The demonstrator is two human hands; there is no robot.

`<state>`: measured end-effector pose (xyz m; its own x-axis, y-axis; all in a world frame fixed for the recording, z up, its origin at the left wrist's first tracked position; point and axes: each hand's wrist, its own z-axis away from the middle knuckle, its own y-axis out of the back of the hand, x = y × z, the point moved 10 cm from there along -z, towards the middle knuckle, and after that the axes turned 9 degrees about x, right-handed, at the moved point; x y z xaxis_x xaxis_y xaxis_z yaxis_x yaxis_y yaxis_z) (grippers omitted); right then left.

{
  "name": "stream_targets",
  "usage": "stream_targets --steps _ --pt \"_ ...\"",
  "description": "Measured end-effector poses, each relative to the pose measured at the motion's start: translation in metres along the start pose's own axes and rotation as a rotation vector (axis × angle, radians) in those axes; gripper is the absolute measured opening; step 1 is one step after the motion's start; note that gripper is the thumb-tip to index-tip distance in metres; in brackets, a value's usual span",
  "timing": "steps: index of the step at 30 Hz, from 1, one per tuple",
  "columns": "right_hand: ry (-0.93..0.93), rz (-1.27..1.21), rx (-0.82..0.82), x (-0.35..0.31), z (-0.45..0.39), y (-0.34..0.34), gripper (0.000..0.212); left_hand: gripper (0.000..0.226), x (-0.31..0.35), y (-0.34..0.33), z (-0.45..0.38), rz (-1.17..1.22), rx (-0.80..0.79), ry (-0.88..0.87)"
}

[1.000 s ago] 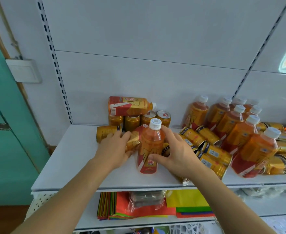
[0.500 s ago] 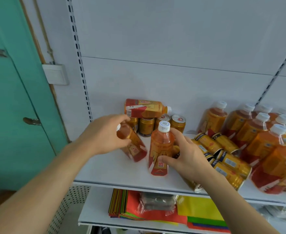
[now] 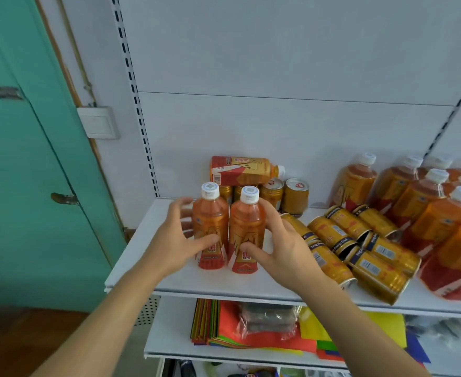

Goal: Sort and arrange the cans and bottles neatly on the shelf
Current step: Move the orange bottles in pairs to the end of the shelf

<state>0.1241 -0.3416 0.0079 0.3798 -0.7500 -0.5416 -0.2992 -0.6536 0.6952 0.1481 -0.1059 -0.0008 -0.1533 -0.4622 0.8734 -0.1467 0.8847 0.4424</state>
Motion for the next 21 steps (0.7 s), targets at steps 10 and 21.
stream_targets --steps 10,21 --pt "-0.137 0.02 0.027 -0.015 0.033 0.014 0.106 0.093 0.018 -0.004 0.028 -0.015 -0.089 -0.141" --pt "-0.241 0.205 0.299 -0.018 0.141 0.15 0.106 0.083 0.124 -0.086 0.088 0.107 -0.25 -0.483"
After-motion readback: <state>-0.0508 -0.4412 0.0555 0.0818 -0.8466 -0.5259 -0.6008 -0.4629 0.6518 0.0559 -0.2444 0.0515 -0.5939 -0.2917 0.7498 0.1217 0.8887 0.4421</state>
